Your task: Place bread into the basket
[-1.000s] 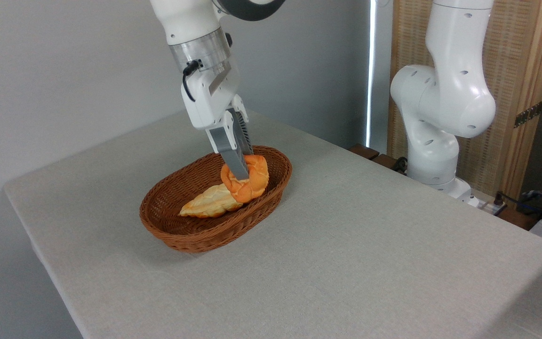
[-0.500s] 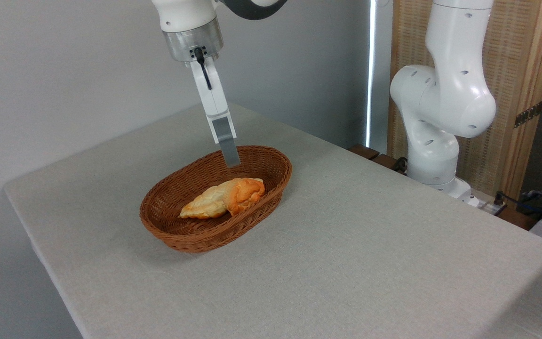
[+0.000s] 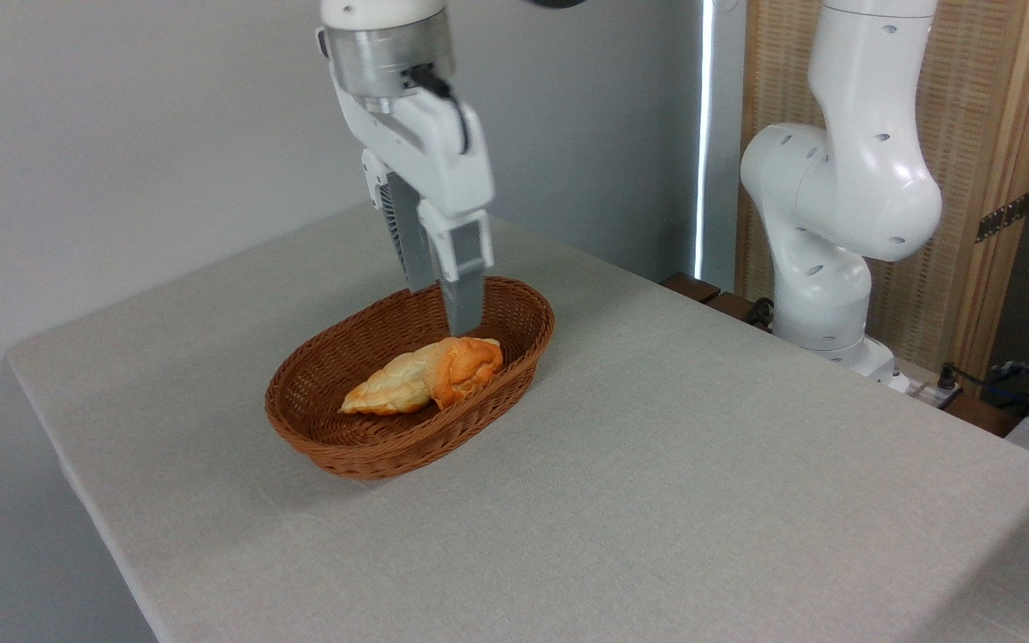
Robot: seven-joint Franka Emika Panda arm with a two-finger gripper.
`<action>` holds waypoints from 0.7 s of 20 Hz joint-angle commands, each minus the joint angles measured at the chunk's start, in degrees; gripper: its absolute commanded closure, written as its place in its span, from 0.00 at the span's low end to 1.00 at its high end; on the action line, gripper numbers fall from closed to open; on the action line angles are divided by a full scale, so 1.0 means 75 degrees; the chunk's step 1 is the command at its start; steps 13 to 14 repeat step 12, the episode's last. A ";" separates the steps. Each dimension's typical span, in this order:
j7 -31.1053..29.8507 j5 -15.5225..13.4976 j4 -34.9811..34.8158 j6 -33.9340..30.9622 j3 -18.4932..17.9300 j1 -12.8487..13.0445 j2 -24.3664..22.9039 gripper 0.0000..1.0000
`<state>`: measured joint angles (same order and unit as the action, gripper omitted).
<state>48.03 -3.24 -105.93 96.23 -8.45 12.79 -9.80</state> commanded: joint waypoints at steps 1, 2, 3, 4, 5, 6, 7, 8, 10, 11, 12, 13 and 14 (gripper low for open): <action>-0.0239 -0.0071 0.0179 -0.0209 -0.0468 0.0053 -0.0017 0.00; -0.0333 -0.0071 0.0202 -0.0209 -0.0491 0.0053 -0.0017 0.00; -0.0334 -0.0048 0.0260 -0.0198 -0.0561 0.0053 -0.0017 0.00; -0.0322 -0.0048 0.0319 -0.0186 -0.0677 0.0053 -0.0006 0.00; -0.0322 -0.0048 0.0354 -0.0186 -0.0771 0.0041 0.0006 0.00; -0.0322 -0.0048 0.0343 -0.0197 -0.0819 0.0041 -0.0017 0.00; -0.0334 -0.0048 0.0343 -0.0209 -0.0900 0.0041 -0.0017 0.00; -0.0334 -0.0048 0.0354 -0.0209 -0.0948 0.0041 -0.0017 0.00; -0.0322 -0.0036 0.0343 -0.0186 -0.0960 0.0041 -0.0017 0.00; -0.0322 -0.0036 0.0354 -0.0174 -0.0960 0.0041 -0.0006 0.00; -0.0311 -0.0036 0.0343 -0.0128 -0.1018 0.0041 -0.0006 0.00; -0.0311 -0.0036 0.0343 -0.0128 -0.1018 0.0041 -0.0006 0.00; -0.0311 -0.0036 0.0343 -0.0128 -0.1018 0.0041 -0.0006 0.00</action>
